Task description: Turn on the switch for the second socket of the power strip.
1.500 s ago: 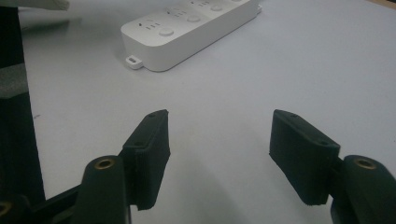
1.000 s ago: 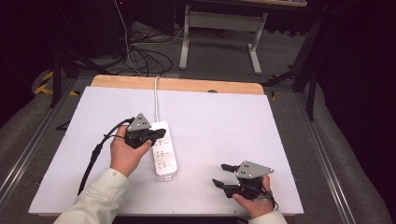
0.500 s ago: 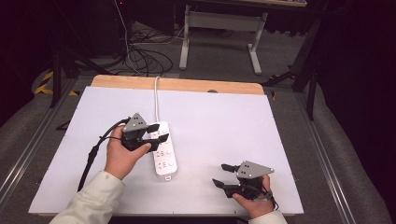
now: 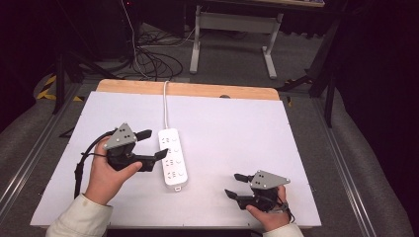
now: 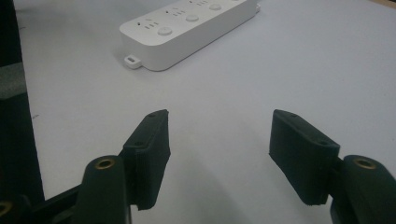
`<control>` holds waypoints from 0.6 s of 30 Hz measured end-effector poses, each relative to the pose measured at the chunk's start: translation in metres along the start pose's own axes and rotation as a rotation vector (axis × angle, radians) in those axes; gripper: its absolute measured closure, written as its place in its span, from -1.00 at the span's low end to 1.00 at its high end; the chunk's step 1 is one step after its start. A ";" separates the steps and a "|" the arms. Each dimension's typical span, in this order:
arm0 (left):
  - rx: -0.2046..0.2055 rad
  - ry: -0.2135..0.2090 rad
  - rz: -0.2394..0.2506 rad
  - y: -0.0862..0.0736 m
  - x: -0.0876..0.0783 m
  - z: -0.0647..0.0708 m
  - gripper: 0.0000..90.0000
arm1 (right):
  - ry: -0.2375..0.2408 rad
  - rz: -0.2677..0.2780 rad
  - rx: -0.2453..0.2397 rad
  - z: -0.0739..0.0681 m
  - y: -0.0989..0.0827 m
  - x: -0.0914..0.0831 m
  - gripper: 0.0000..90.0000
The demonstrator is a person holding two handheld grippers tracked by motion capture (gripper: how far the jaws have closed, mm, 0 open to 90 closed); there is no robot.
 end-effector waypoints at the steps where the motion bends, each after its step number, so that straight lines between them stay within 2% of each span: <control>1: -0.001 -0.008 -0.001 -0.002 -0.003 0.000 -0.57 | -0.001 0.001 0.001 0.000 0.000 0.000 -0.15; 2: -0.010 -0.019 0.002 -0.005 -0.007 0.002 -0.54 | -0.002 0.000 0.001 0.000 0.000 0.000 -0.15; 6: 0.014 -0.014 0.008 -0.018 -0.020 0.000 -0.54 | 0.000 -0.002 0.000 0.000 0.000 0.000 -0.15; 10: 0.002 -0.027 0.030 -0.032 -0.031 -0.003 -0.56 | -0.001 -0.002 -0.001 0.000 0.000 0.001 -0.15; 13: 0.012 -0.017 0.033 -0.043 -0.038 -0.006 -0.59 | -0.001 0.002 -0.001 -0.001 0.000 0.000 -0.15; 18: -0.005 0.000 0.035 -0.064 -0.047 -0.013 -0.63 | 0.000 -0.003 -0.002 -0.001 0.000 0.001 -0.15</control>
Point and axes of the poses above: each handheld gripper's, and its own axes: x roughly forward along the jaws, y roughly out of its top, z roughly to its right, the point moved 2 cm from there along x, roughly forward along the jaws, and after that the axes turned 9 degrees about -z, right-handed, at the moved point
